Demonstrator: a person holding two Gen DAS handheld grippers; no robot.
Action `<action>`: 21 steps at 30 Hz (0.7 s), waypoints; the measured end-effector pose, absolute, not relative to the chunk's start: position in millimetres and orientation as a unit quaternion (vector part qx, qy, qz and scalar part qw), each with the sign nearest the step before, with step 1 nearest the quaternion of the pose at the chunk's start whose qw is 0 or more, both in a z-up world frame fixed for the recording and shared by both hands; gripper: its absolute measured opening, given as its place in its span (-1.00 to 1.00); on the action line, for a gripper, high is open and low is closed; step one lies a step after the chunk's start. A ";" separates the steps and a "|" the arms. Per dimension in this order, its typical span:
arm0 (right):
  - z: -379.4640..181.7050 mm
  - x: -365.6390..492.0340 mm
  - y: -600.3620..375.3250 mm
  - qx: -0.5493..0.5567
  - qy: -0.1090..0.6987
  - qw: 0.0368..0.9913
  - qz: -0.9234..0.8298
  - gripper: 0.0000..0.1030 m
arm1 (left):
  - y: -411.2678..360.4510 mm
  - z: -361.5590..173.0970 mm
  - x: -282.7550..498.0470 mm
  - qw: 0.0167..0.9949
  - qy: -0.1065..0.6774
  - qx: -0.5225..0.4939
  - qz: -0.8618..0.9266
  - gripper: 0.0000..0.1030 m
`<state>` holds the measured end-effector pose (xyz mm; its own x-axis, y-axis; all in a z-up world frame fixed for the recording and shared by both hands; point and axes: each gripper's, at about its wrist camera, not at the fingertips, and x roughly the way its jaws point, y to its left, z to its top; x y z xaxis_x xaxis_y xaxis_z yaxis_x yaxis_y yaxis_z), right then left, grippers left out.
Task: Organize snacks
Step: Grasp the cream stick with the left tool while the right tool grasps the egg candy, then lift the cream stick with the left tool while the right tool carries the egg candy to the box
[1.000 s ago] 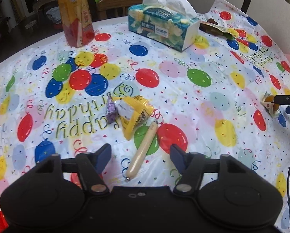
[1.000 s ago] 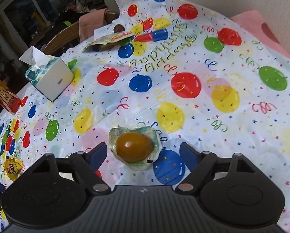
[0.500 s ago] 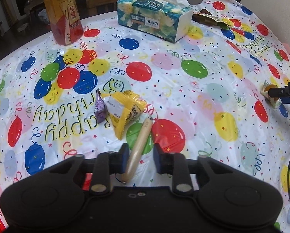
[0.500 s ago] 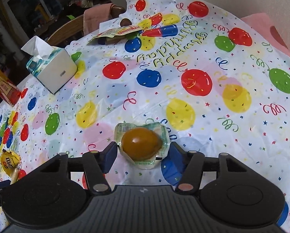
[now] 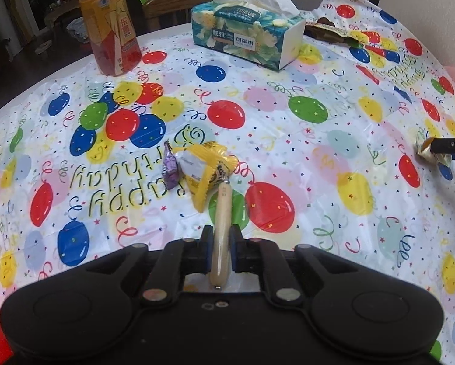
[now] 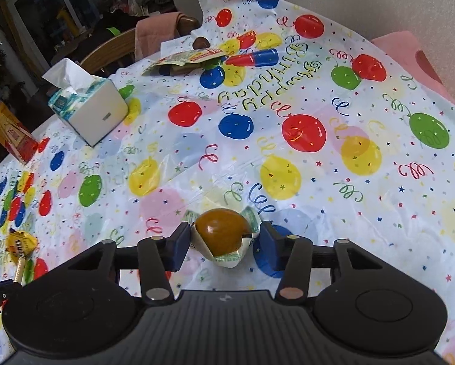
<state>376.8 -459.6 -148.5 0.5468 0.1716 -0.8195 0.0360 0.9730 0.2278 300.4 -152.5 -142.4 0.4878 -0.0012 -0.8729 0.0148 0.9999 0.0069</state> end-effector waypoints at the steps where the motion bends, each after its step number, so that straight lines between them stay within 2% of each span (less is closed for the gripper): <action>1: -145.8 374.2 -458.4 0.108 0.473 0.873 0.042 -0.07 | -151.4 -140.0 298.2 0.863 0.505 0.004 -0.004 -0.84; 3: -140.0 368.0 -455.3 0.104 0.470 0.876 0.047 -0.10 | -149.2 -135.3 293.7 0.865 0.502 -0.001 -0.005 -0.84; 4: -136.8 364.6 -453.3 0.100 0.467 0.877 0.050 -0.19 | -147.8 -132.9 291.3 0.866 0.500 -0.004 -0.005 -0.84; 5: -133.1 361.1 -451.4 0.095 0.464 0.879 0.050 -0.85 | -146.4 -130.5 288.7 0.867 0.499 -0.006 -0.004 -0.84; 16: -122.2 344.5 -448.0 0.100 0.469 0.874 0.082 -0.83 | -130.7 -120.1 261.8 0.867 0.497 -0.029 -0.004 -0.84; 19: -124.2 346.5 -447.0 0.095 0.475 0.869 0.097 -0.75 | -125.6 -118.8 255.2 0.865 0.500 -0.038 -0.003 -0.84; 20: -126.0 347.8 -447.0 0.096 0.478 0.867 0.100 -0.65 | -123.9 -118.6 253.1 0.865 0.500 -0.040 -0.001 -0.84; 21: -128.1 349.3 -447.0 0.098 0.483 0.864 0.102 -0.43 | -122.2 -118.5 251.4 0.865 0.501 -0.042 0.001 -0.84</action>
